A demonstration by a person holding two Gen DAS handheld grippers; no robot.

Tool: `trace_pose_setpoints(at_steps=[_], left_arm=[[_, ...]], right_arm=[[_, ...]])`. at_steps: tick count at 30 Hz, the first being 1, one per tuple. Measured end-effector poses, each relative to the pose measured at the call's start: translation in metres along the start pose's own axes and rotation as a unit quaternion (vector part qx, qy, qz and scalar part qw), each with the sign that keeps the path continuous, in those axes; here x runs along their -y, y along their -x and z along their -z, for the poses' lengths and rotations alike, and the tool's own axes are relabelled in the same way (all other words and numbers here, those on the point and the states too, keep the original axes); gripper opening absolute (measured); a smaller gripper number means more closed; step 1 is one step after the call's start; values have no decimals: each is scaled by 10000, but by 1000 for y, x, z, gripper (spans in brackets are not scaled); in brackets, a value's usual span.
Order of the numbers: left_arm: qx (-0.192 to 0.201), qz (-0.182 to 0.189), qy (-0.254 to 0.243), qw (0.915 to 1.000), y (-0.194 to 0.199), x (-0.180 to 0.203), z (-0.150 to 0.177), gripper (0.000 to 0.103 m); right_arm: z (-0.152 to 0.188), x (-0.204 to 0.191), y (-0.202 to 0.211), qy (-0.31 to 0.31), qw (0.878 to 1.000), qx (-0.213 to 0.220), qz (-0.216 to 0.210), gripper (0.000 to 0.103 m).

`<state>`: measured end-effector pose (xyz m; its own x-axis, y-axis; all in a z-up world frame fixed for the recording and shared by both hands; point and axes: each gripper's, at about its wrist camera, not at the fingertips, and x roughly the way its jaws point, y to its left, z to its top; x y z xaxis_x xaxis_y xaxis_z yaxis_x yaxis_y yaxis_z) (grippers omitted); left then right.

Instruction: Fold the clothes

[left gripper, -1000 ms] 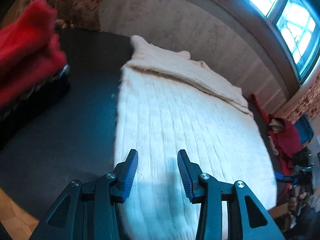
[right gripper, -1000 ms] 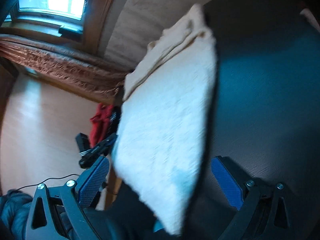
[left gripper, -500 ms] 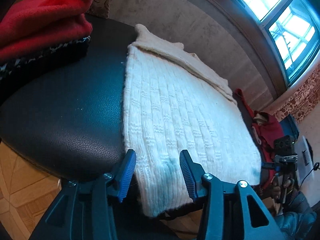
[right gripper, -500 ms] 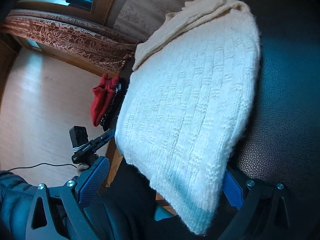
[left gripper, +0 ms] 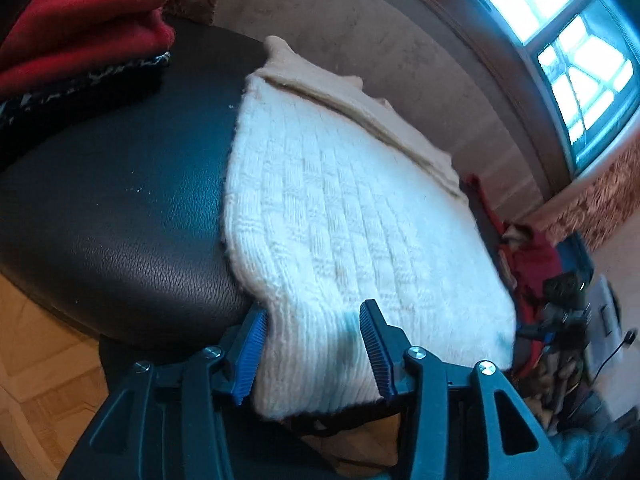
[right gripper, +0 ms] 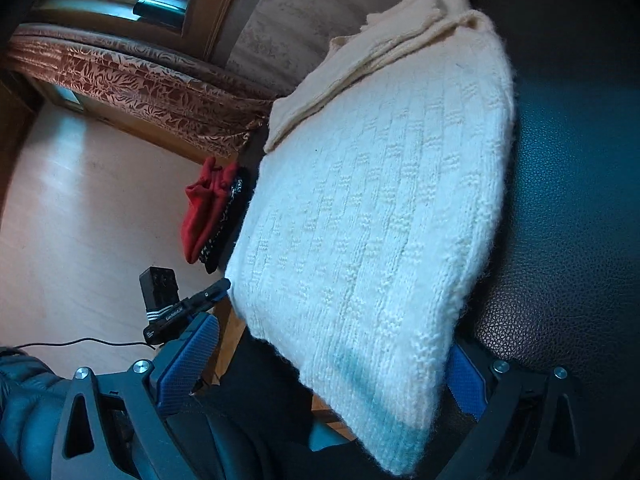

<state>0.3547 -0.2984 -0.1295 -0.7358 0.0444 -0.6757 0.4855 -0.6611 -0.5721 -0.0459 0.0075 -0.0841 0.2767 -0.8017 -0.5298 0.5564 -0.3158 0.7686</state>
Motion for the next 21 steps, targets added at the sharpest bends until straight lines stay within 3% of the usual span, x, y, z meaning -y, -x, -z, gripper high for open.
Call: trace_pose_setpoints(at_steps=[4, 6, 9, 10, 12, 13, 14, 16, 21], left_arm=[[-3, 266, 537, 9982, 2, -17, 0, 47], [-65, 110, 342, 9993, 0, -7, -2, 47], [-315, 181, 62, 9993, -14, 11, -5, 40], [-372, 136, 2, 9992, -19, 15, -6, 40], [-385, 106, -7, 9992, -22, 16, -7, 37], [-387, 119, 83, 9991, -23, 12, -9, 19], [-390, 132, 172, 9990, -24, 8, -11, 14], [-388, 146, 279, 9988, -25, 3, -14, 14], [-406, -47, -154, 9990, -26, 14, -12, 15]], right_arm=[[4, -2, -2, 208, 9998, -40, 19, 103], [1, -1, -3, 116, 9999, -82, 28, 103], [0, -4, -5, 193, 9993, -180, 276, 102], [1, -7, -6, 256, 9986, -196, 427, 95], [2, -6, -6, 286, 9973, -223, 641, 60], [2, 1, -8, 128, 9975, -275, 642, 17], [5, 7, -9, 24, 9977, -253, 632, 13], [10, 15, -10, -32, 9981, -150, 594, 11], [15, 18, -8, -93, 9989, 2, 455, 12]])
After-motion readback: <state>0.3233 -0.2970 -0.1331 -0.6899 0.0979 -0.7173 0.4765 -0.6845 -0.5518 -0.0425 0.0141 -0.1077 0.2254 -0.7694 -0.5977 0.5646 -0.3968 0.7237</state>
